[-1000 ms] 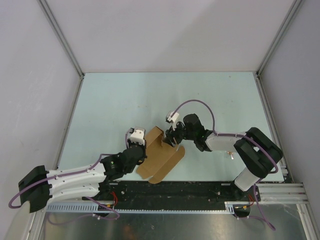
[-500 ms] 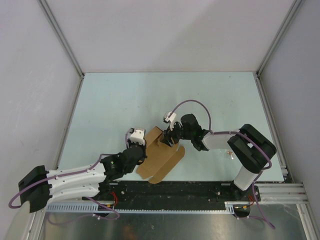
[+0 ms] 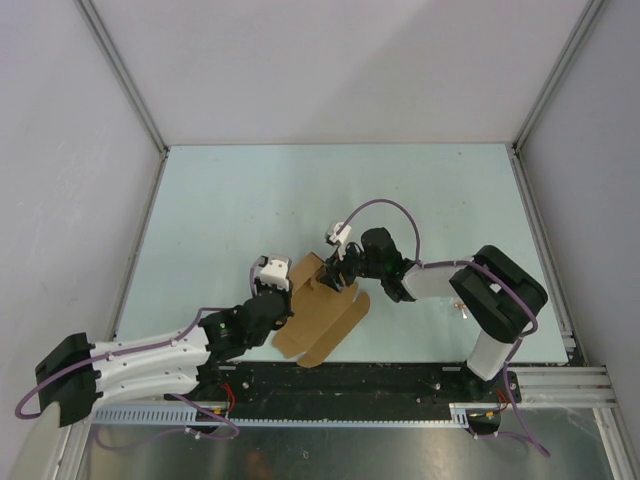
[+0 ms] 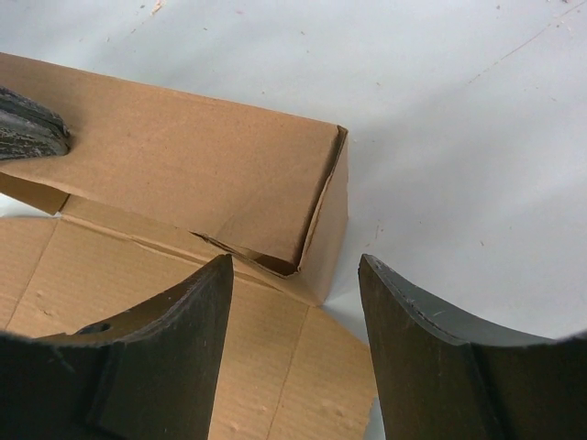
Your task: Fold the paper box
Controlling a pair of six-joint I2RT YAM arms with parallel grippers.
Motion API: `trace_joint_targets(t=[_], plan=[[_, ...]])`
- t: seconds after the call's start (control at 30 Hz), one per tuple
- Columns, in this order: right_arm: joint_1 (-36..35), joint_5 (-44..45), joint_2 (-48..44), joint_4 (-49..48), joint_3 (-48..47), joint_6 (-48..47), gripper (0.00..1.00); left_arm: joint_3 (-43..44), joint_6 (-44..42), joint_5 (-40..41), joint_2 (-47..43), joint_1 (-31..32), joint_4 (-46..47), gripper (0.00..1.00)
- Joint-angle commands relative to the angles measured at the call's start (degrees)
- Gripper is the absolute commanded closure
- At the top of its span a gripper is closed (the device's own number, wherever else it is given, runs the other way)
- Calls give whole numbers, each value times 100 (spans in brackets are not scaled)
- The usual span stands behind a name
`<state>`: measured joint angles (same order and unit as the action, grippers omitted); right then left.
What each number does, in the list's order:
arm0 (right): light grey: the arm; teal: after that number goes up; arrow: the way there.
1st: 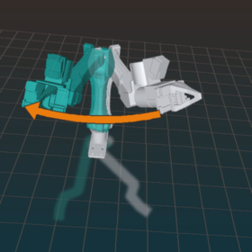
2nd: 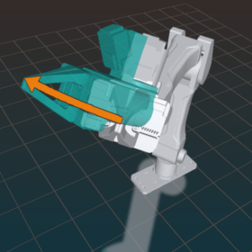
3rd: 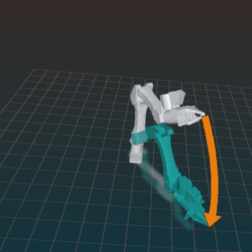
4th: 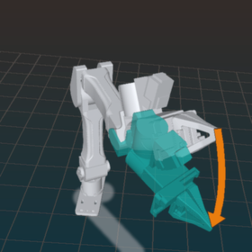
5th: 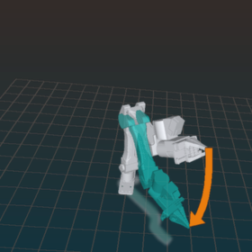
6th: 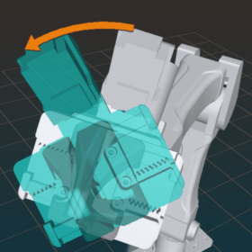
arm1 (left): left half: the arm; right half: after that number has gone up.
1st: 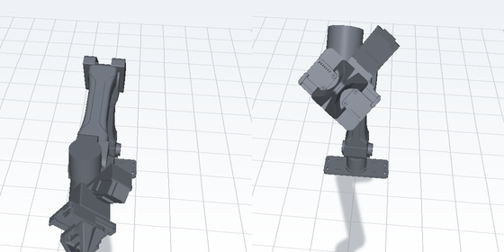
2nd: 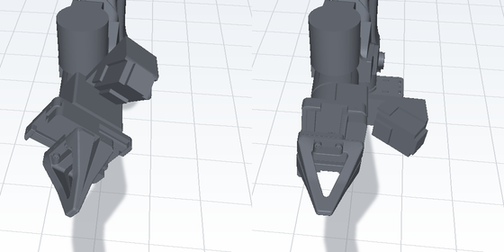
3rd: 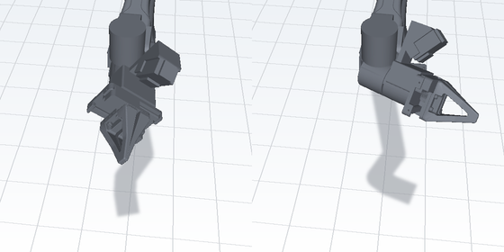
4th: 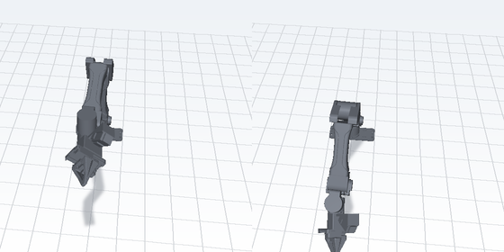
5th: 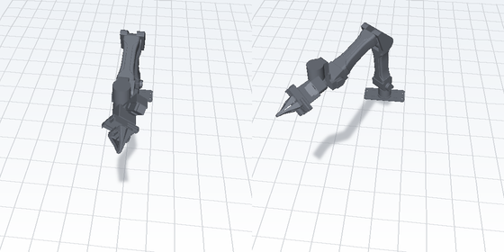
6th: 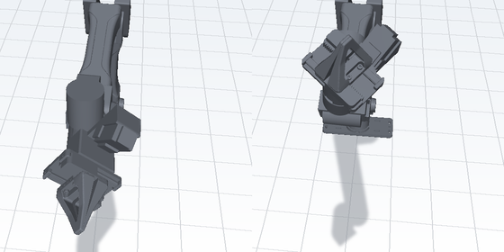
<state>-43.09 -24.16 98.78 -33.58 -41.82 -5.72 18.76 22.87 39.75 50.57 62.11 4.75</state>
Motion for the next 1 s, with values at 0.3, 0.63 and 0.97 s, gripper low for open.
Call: trace_joint_targets(t=[0.3,0.63,0.97], plan=[[-24,-159,343,-930,-195,237,45,251,-134,-90,199,-50,-27,95],[-50,-27,563,-1388,-177,483,54,224,-134,-160,138,-102,-18,96],[-94,87,835,-2292,-10,545,58,233,-125,-213,164,-129,-18,96]])
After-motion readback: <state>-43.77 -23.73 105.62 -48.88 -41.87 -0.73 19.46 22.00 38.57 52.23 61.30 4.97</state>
